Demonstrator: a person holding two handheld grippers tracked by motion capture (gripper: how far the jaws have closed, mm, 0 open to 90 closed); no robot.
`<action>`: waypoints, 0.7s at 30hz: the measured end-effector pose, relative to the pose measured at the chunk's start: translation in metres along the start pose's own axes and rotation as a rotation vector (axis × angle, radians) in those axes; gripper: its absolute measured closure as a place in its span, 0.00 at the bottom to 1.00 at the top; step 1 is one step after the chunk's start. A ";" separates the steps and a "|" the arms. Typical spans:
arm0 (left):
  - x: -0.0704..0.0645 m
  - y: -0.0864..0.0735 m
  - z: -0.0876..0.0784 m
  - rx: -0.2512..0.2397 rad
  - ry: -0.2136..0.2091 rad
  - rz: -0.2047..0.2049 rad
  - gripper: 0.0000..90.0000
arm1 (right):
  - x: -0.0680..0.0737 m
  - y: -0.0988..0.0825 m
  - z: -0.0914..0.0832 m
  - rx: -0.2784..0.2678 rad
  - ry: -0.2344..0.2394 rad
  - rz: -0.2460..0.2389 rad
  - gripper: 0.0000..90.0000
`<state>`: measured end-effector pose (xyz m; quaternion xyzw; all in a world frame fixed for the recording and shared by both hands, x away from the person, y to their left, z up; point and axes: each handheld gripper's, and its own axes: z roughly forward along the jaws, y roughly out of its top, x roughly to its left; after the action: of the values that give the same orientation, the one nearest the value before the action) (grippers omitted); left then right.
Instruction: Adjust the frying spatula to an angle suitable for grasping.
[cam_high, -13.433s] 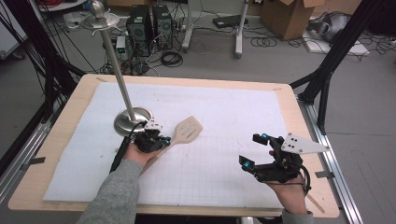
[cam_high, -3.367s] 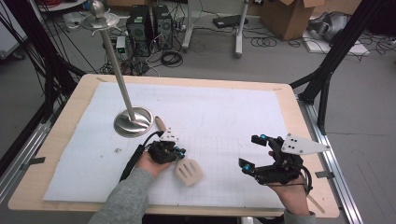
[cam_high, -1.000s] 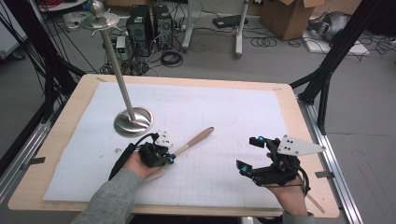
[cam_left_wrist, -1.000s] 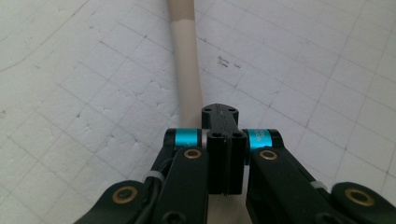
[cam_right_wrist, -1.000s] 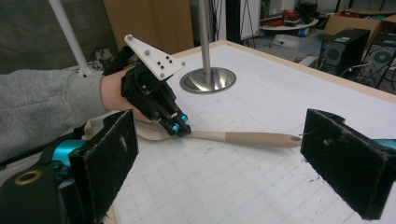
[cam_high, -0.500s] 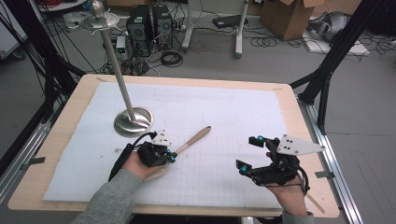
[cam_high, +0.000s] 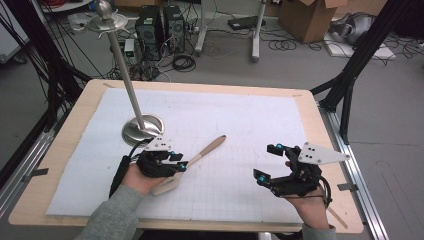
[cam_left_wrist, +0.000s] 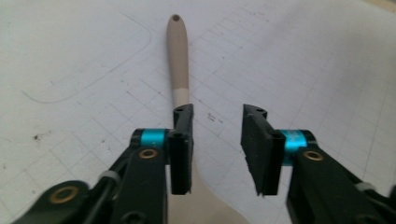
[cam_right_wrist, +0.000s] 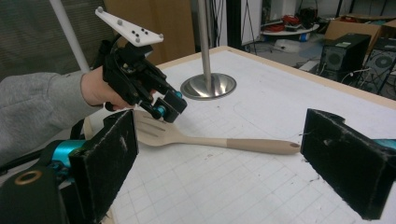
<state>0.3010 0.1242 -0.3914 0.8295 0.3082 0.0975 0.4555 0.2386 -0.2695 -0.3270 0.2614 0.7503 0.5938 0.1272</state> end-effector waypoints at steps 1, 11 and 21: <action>0.000 0.000 -0.002 -0.006 0.009 -0.008 0.61 | 0.000 0.000 0.000 0.003 0.001 -0.002 0.11; -0.001 -0.001 -0.012 -0.066 0.031 -0.035 0.17 | -0.001 0.002 0.004 0.001 0.008 0.000 0.11; 0.001 0.006 -0.012 -0.081 0.015 -0.060 0.09 | -0.002 0.002 0.005 0.002 0.007 0.000 0.11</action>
<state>0.2991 0.1308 -0.3803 0.8001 0.3320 0.1024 0.4890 0.2434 -0.2667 -0.3265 0.2593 0.7514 0.5938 0.1242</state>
